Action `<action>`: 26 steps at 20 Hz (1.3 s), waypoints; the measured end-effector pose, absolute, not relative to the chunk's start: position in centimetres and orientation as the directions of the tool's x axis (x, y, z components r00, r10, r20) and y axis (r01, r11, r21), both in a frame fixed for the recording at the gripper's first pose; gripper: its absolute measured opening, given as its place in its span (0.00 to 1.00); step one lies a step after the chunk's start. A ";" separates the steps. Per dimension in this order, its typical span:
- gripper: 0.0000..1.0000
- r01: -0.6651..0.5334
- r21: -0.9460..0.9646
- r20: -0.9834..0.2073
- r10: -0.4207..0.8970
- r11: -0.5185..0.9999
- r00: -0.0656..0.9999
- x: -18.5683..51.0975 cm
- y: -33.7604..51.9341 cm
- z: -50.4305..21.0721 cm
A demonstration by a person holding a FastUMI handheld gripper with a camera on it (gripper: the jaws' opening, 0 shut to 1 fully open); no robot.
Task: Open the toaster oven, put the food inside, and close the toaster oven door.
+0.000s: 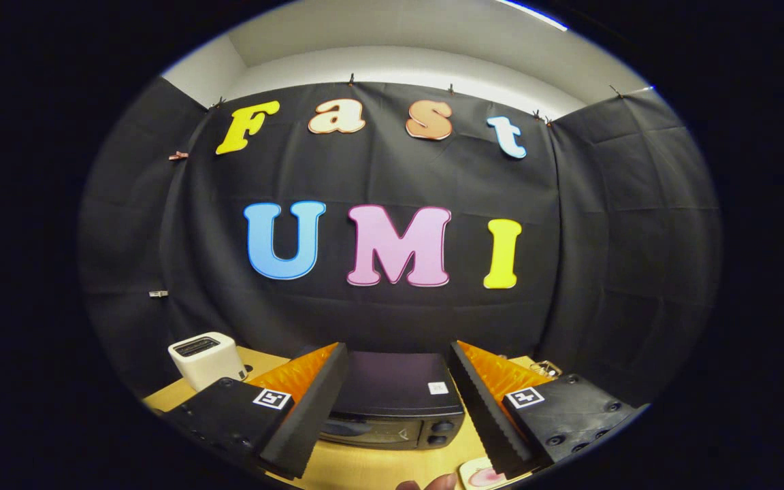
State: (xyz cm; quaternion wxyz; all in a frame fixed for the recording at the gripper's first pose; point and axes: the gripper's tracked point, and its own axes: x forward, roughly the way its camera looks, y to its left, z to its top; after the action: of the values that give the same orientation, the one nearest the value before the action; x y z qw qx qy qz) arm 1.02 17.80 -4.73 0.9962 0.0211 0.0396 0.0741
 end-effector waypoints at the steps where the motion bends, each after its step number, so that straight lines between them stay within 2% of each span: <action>1: 0.98 -0.145 0.053 -0.095 0.150 0.988 0.984 1.5 18.6 -5.8; 9: 0.99 -0.165 0.081 -0.238 0.180 0.983 0.954 3.5 24.2 -14.0; 16: 0.99 -0.146 0.074 -0.378 0.163 0.986 0.911 4.4 25.6 -19.5; 21: 0.99 -0.156 0.079 -0.440 0.175 0.985 0.881 4.1 26.7 -22.2; 26: 1.00 -0.165 0.080 -0.426 0.183 0.983 0.886 3.5 26.6 -22.1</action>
State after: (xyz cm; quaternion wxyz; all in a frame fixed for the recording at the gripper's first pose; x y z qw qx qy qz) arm 3.48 26.65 -22.06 0.9708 0.0208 0.2214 0.0897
